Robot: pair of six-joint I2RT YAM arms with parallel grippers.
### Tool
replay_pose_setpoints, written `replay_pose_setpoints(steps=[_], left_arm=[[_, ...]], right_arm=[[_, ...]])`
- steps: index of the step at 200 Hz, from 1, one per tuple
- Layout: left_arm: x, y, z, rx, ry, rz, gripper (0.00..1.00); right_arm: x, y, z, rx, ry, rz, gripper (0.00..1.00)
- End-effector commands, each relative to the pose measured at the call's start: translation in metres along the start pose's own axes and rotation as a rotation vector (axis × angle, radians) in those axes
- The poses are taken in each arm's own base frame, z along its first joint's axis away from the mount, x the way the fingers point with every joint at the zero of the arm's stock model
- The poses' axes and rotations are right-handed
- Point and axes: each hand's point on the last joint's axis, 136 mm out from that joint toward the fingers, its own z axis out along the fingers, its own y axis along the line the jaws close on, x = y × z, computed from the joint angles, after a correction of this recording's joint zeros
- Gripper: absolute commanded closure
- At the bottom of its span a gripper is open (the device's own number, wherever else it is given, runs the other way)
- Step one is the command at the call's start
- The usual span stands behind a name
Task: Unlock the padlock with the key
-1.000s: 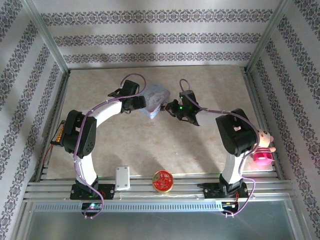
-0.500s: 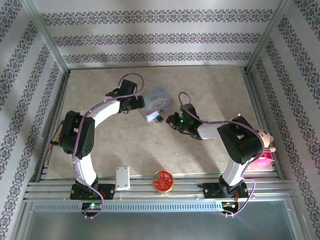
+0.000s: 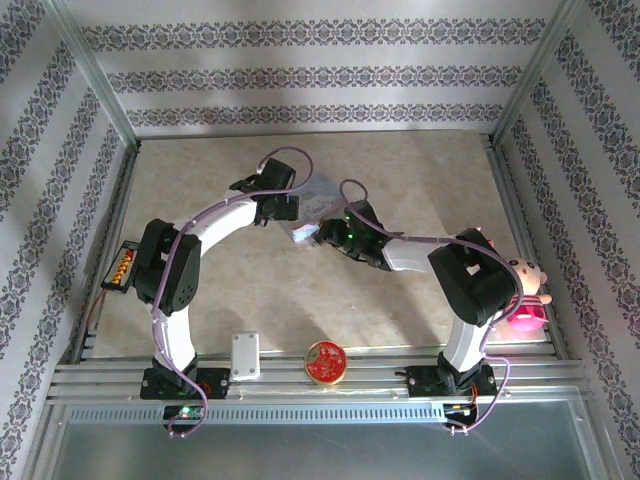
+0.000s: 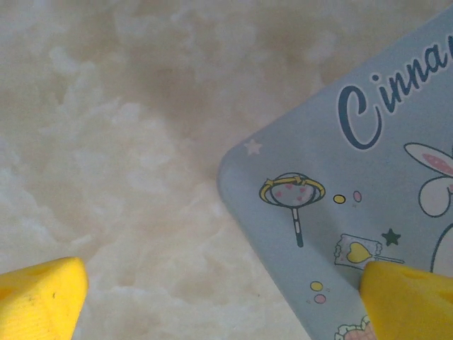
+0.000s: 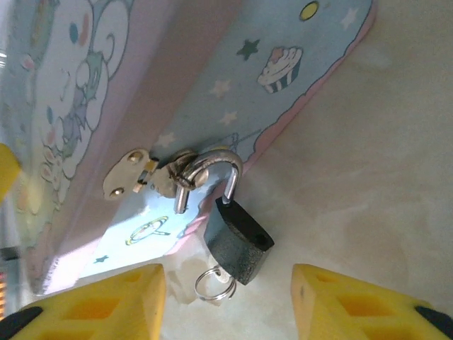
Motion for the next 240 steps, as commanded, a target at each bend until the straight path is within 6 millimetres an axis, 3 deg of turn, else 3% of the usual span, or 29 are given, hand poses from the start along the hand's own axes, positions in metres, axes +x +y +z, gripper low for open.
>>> replay_pose_setpoints(steps=[1,61,136,199,240], left_arm=[[0.028,0.013,0.016,-0.090,0.103,0.086,0.01],[0.035,0.011,0.025,-0.091,0.134,0.082,0.01],[0.040,0.004,0.027,-0.054,0.154,0.060,0.01],[0.040,0.006,0.027,-0.061,0.156,0.057,0.01],[0.040,0.007,0.028,-0.061,0.157,0.050,0.01]], right_arm=[[0.003,-0.020,-0.002,0.214,-0.005,-0.120,0.47],[0.011,-0.016,0.015,0.353,-0.012,-0.280,0.40],[0.008,-0.015,0.035,0.404,-0.007,-0.320,0.40],[0.014,-0.043,0.035,0.488,0.031,-0.299,0.48],[0.009,-0.047,0.030,0.389,0.023,-0.235,0.58]])
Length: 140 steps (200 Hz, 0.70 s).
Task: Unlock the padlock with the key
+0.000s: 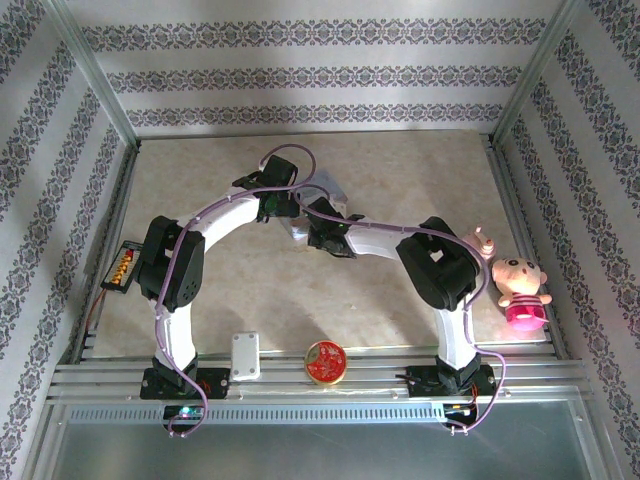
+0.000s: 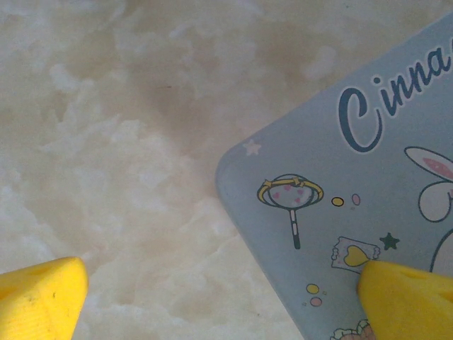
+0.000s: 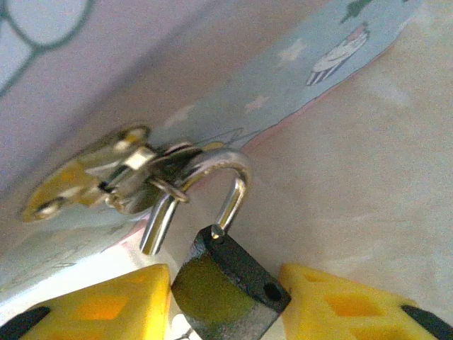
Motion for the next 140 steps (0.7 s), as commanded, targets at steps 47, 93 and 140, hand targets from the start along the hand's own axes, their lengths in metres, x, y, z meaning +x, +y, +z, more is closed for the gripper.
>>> replay_pose_setpoints(steps=[47,93,140], left_arm=[[0.046,0.011,0.022,-0.060,0.161,0.041,0.01],[0.045,0.013,0.021,-0.061,0.159,0.034,0.01],[0.046,0.013,0.022,-0.063,0.163,0.033,0.01]], right_arm=[[0.009,-0.021,0.010,-0.115,0.055,0.094,0.72],[0.006,-0.030,0.008,-0.144,0.045,0.153,0.90],[0.002,-0.026,0.009,-0.271,0.040,0.278,1.00]])
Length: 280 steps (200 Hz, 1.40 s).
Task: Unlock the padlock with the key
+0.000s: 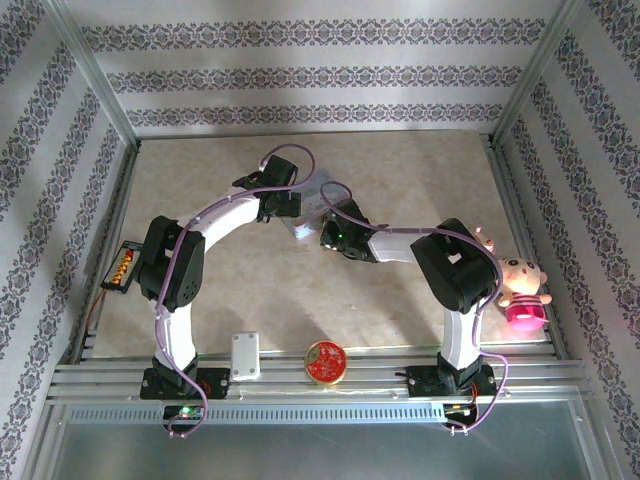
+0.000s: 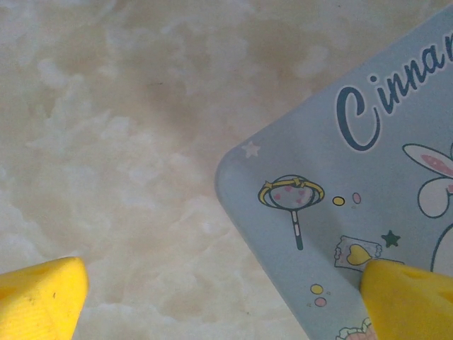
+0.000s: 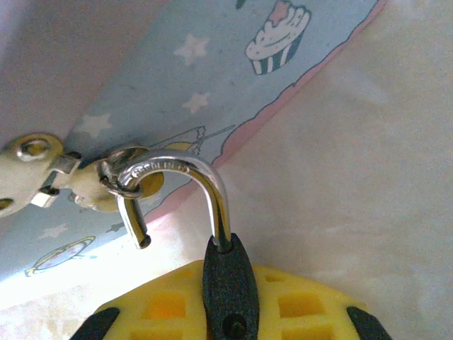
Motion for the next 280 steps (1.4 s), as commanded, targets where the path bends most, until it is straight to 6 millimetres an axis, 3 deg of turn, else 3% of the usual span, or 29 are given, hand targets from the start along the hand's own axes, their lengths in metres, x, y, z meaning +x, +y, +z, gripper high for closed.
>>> replay_pose_setpoints(steps=[1,63,148,235,280], left_arm=[[0.045,0.018,0.021,-0.084,0.156,0.050,0.01],[0.047,0.018,0.020,-0.076,0.153,0.042,0.01],[0.051,0.017,0.016,-0.048,0.138,0.024,0.01],[0.053,0.017,0.016,-0.042,0.139,0.013,0.01],[0.052,0.019,0.014,-0.048,0.137,0.014,0.01]], right_arm=[[0.004,-0.021,0.007,-0.017,0.015,0.123,1.00],[-0.016,-0.013,0.015,-0.193,-0.044,0.308,1.00],[-0.026,-0.016,0.018,-0.238,-0.083,0.413,1.00],[-0.048,0.022,0.011,-0.476,-0.084,0.549,1.00],[-0.048,0.003,-0.003,-0.462,-0.126,0.576,1.00]])
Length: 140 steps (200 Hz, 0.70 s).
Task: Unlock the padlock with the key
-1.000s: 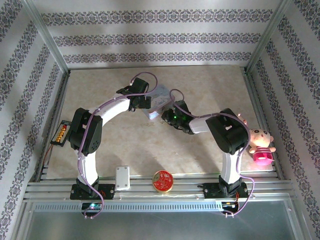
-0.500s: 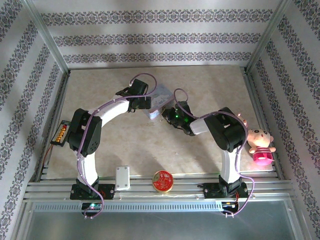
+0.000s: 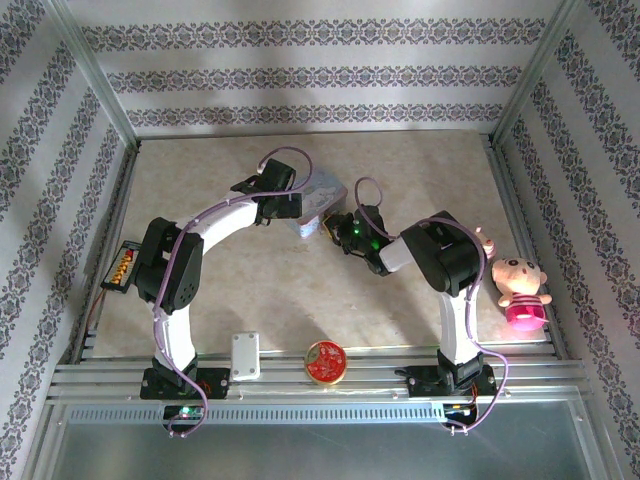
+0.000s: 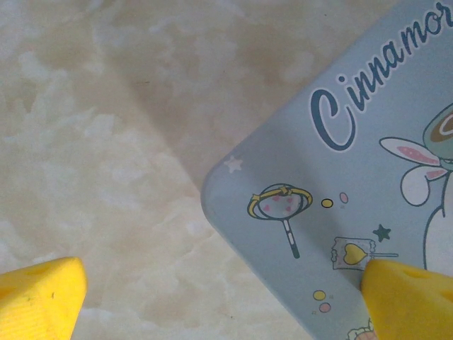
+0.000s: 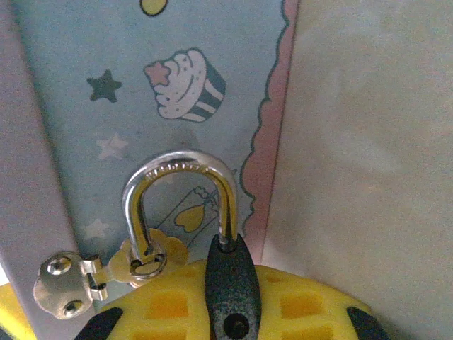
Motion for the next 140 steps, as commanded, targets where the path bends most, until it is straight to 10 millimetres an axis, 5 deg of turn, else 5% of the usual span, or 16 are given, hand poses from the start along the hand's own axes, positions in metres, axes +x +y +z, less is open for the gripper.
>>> replay_pose_setpoints(steps=[1,41,73,140], left_arm=[[0.048,0.026,0.010,-0.095,0.163,0.055,0.01],[0.042,0.035,0.016,-0.100,0.160,0.017,0.00],[0.035,0.040,0.027,-0.077,0.153,-0.043,0.21],[-0.007,0.000,0.040,0.167,0.096,-0.142,0.27]], right_arm=[[-0.017,0.006,-0.012,-0.051,-0.069,0.008,1.00],[-0.026,-0.011,-0.044,0.000,-0.116,-0.012,1.00],[-0.024,-0.024,-0.067,0.057,-0.127,-0.048,1.00],[-0.013,-0.048,-0.103,0.268,-0.088,-0.217,1.00]])
